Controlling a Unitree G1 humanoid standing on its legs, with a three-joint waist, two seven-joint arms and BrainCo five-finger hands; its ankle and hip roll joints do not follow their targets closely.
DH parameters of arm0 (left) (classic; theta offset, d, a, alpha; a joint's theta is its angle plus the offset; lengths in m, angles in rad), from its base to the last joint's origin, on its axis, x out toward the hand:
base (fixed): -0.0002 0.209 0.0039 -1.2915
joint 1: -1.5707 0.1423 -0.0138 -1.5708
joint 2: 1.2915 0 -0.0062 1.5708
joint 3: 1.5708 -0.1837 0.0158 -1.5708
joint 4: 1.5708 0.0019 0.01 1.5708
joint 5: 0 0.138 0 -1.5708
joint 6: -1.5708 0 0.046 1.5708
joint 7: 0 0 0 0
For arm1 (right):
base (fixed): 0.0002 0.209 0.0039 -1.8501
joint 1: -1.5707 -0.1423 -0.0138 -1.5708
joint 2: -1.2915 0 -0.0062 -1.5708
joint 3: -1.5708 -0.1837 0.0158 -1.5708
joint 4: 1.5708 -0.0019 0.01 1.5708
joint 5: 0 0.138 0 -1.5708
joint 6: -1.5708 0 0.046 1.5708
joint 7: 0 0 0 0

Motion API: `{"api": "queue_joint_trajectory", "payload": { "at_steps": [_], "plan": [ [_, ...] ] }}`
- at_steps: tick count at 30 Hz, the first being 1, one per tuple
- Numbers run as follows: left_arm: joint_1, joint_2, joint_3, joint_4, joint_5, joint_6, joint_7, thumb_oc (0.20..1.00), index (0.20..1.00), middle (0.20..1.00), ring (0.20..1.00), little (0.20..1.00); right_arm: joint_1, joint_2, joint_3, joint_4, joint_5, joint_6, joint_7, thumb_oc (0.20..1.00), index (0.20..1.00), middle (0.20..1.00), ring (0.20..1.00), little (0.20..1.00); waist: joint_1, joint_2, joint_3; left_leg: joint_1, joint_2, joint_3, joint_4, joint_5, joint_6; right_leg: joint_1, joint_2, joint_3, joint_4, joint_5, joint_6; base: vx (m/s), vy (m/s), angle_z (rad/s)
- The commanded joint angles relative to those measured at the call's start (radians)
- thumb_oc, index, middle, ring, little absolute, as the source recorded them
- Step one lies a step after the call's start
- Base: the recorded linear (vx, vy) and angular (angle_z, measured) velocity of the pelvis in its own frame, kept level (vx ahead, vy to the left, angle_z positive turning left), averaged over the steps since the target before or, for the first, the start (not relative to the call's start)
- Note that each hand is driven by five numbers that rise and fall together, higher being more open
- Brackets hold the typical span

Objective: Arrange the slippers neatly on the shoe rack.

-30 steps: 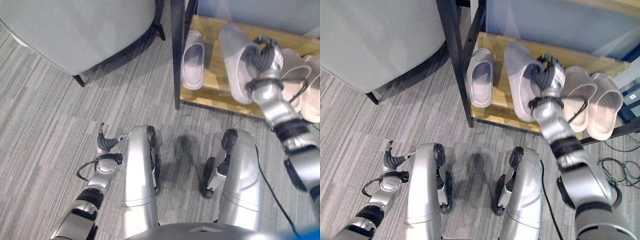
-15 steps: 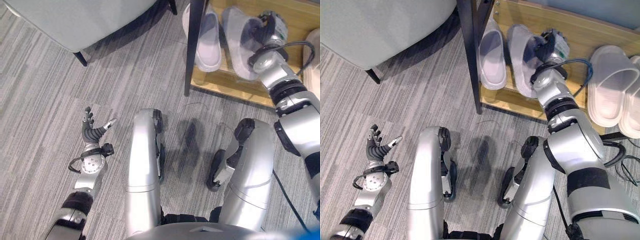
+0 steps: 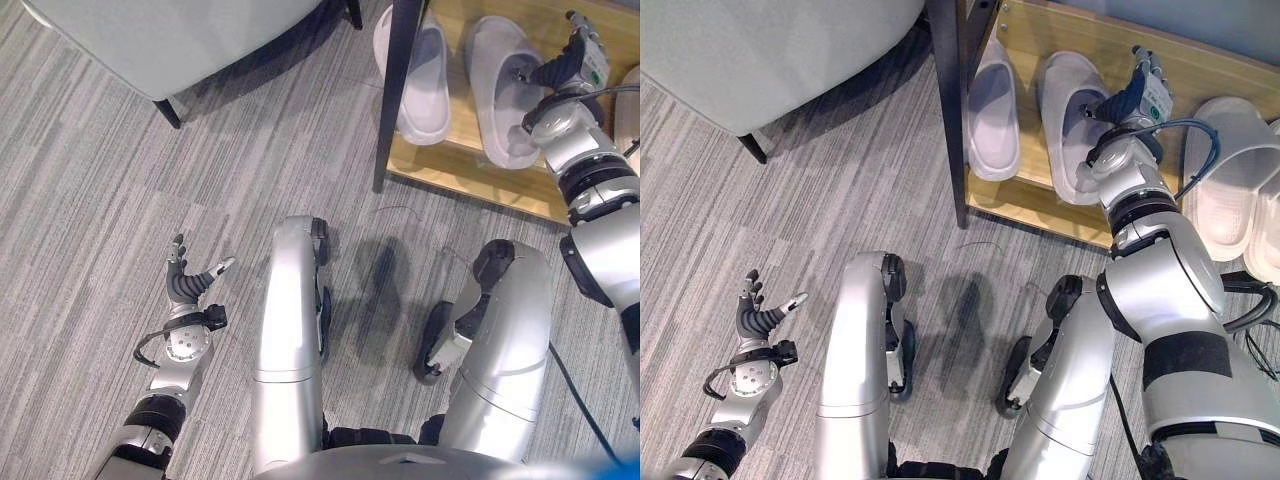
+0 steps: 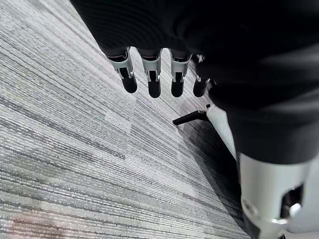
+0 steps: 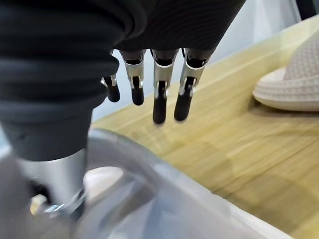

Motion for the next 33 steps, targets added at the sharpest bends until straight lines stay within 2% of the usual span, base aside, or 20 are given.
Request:
{"api": "queue_joint_trajectory", "payload": {
  "at_steps": [1,6,12,13,19,22,26,29,33],
  "plan": [
    [0.023,0.018,-0.014,-0.042,-0.015,-0.039,-0.002,1.000,1.000,1.000,1.000,1.000,-0.066,-0.026,-0.021,0.028,0.033,-0.041,-0.017,1.000,1.000,1.000,1.000,1.000,0.041,-0.018,-0.041,0.014,-0.044,-0.193,-0.046,0.025,-0.054,0.013,-0.032,0.142,0.003,0.076,0.030,0.00,0.000,0.00],
    [0.011,-0.006,-0.016,-0.018,-0.025,-0.027,-0.003,1.000,1.000,1.000,1.000,1.000,-0.001,-0.014,-0.068,-0.119,0.064,-0.069,-0.086,1.000,1.000,1.000,1.000,1.000,0.025,-0.033,-0.045,0.014,-0.042,-0.191,-0.047,0.023,-0.061,0.018,-0.029,0.145,-0.002,0.078,0.030,0.00,0.000,0.00],
    [0.008,-0.016,-0.018,-0.013,-0.026,-0.016,-0.001,1.000,1.000,1.000,1.000,1.000,0.052,-0.004,-0.123,-0.293,0.089,-0.062,-0.131,1.000,1.000,1.000,1.000,1.000,0.012,-0.039,-0.036,0.014,-0.042,-0.191,-0.037,0.023,-0.065,0.017,-0.026,0.149,0.003,0.081,0.029,0.00,0.000,0.00],
    [0.011,-0.019,-0.015,-0.020,-0.018,-0.009,0.003,1.000,1.000,1.000,1.000,1.000,0.073,0.001,-0.144,-0.379,0.067,-0.053,-0.157,1.000,1.000,1.000,1.000,1.000,0.006,-0.042,-0.033,0.014,-0.040,-0.189,-0.034,0.022,-0.065,0.017,-0.028,0.150,0.004,0.082,0.028,0.00,0.000,0.00],
    [0.019,-0.021,-0.007,-0.033,-0.019,0.003,-0.010,1.000,1.000,1.000,1.000,1.000,0.113,0.005,-0.198,-0.561,-0.025,-0.017,-0.198,1.000,1.000,1.000,1.000,1.000,0.001,-0.042,-0.022,0.014,-0.041,-0.187,-0.026,0.020,-0.065,0.018,-0.028,0.151,0.008,0.083,0.029,0.00,0.000,0.00],
    [0.015,-0.011,-0.002,-0.038,-0.023,0.008,-0.036,1.000,1.000,1.000,1.000,1.000,0.099,0.024,-0.194,-0.527,0.034,-0.034,-0.115,1.000,1.000,1.000,1.000,1.000,0.010,-0.042,-0.019,0.014,-0.045,-0.187,-0.019,0.023,-0.066,0.017,-0.027,0.156,0.016,0.084,0.031,0.00,0.000,0.00],
    [0.012,0.005,-0.008,-0.043,-0.023,-0.003,-0.066,1.000,1.000,1.000,1.000,1.000,0.049,0.041,-0.102,-0.404,0.013,-0.046,-0.007,1.000,1.000,1.000,1.000,1.000,0.029,-0.038,-0.011,0.014,-0.053,-0.190,-0.022,0.031,-0.066,0.020,-0.030,0.164,0.013,0.090,0.035,0.00,0.000,0.00],
    [0.006,0.004,-0.013,-0.024,-0.034,-0.013,-0.070,1.000,1.000,1.000,1.000,1.000,0.014,0.062,-0.044,-0.327,-0.016,-0.053,0.022,1.000,1.000,1.000,1.000,1.000,0.041,-0.040,-0.009,0.014,-0.057,-0.193,-0.024,0.033,-0.066,0.022,-0.033,0.167,0.009,0.093,0.035,-0.01,0.010,0.03],
    [0.005,0.004,-0.022,-0.001,-0.046,-0.023,-0.075,1.000,1.000,1.000,1.000,1.000,-0.023,0.075,0.004,-0.266,-0.064,-0.056,0.012,1.000,1.000,1.000,1.000,1.000,0.052,-0.046,-0.008,0.014,-0.061,-0.199,-0.026,0.034,-0.069,0.025,-0.035,0.171,0.007,0.093,0.036,0.00,0.005,0.01]
  ]
}}
